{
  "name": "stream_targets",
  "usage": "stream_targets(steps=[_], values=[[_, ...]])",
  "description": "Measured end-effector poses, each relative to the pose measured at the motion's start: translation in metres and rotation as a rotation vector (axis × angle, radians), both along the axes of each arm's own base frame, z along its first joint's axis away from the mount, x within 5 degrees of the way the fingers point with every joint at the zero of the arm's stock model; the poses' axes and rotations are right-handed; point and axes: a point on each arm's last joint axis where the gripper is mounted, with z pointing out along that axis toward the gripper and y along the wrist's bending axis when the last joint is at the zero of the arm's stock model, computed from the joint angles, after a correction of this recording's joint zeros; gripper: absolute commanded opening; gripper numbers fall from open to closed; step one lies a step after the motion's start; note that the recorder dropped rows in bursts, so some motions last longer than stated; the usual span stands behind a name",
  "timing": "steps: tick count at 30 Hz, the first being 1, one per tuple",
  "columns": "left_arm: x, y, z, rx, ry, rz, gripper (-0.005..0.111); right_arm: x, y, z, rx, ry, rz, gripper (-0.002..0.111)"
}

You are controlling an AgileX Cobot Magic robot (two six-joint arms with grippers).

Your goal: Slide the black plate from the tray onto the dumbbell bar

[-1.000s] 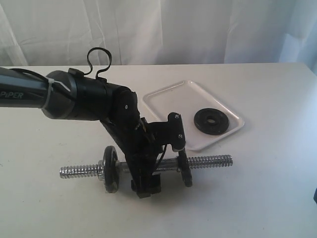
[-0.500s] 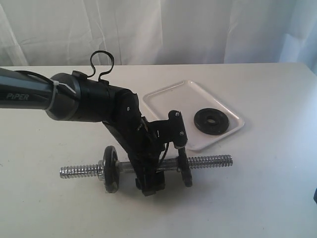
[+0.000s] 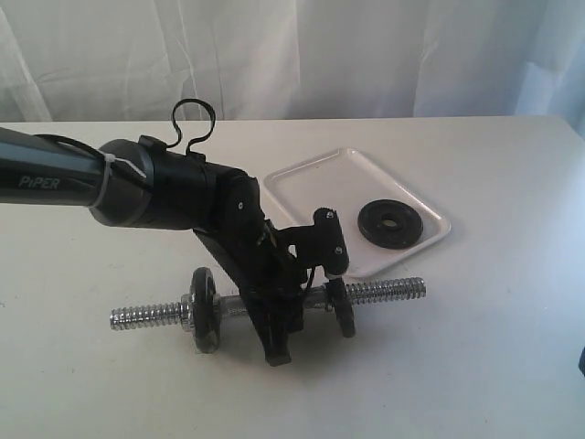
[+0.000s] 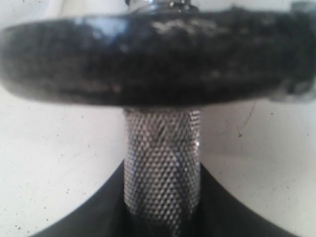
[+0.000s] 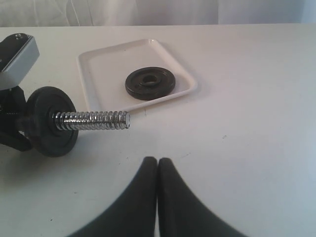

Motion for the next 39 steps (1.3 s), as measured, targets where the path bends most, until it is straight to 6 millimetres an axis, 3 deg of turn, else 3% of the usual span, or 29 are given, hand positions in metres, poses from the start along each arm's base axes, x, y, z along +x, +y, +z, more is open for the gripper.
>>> stream_targets(steps=[21, 30, 39], values=[[-0.005, 0.002, 0.007, -0.048, 0.060, 0.123, 0.000, 0.000, 0.000, 0.000, 0.000, 0.000, 0.000, 0.000], [-0.011, 0.007, 0.029, -0.073, 0.056, 0.134, 0.000, 0.000, 0.000, 0.000, 0.000, 0.000, 0.000, 0.000], [-0.024, 0.024, 0.025, -0.121, 0.024, 0.204, 0.000, 0.000, 0.000, 0.000, 0.000, 0.000, 0.000, 0.000]])
